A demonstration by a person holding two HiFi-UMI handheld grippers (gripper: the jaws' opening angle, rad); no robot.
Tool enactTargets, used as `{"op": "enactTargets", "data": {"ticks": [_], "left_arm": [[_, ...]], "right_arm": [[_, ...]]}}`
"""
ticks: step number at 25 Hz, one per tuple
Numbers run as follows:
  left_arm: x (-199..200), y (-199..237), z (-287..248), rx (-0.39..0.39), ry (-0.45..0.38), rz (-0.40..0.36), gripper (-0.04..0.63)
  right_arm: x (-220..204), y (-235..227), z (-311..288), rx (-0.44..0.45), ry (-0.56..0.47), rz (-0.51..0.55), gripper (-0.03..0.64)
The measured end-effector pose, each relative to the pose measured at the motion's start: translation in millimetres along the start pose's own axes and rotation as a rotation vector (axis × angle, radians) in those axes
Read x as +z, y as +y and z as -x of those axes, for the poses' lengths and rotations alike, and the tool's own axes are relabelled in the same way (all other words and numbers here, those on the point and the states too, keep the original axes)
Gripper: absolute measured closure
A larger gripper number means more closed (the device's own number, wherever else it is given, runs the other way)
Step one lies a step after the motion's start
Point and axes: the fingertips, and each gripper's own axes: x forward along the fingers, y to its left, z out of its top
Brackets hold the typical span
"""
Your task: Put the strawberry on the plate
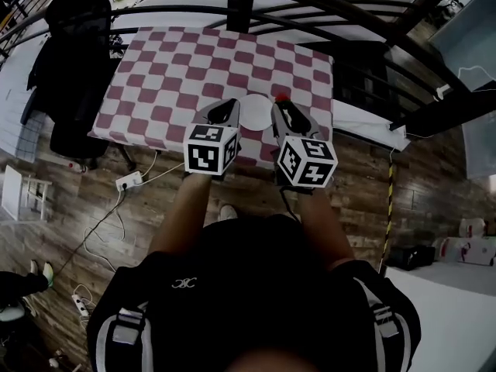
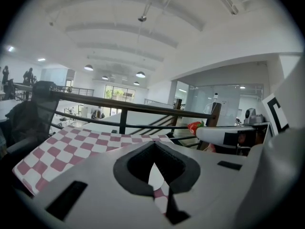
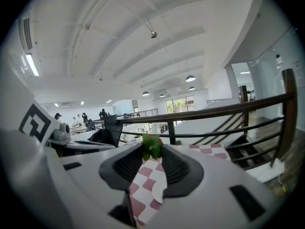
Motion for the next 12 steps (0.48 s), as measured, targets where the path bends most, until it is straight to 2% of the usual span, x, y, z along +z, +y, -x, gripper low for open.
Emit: {"op": "enactTargets", "data": {"ticks": [8,12], "left_arm": [[-15.3,6.4,-25.6,-0.014,0.061,0.000,0.603],[-23.9,13.7,-40.5,0.022,0.082,0.008,0.603]], "right_arm": [[-26.2,-20.8,-18.6,-0.013,0.064,-0.001,0.483],[-37.3,-29.6,-32.4,0.017,0.098,0.033,0.482]]}}
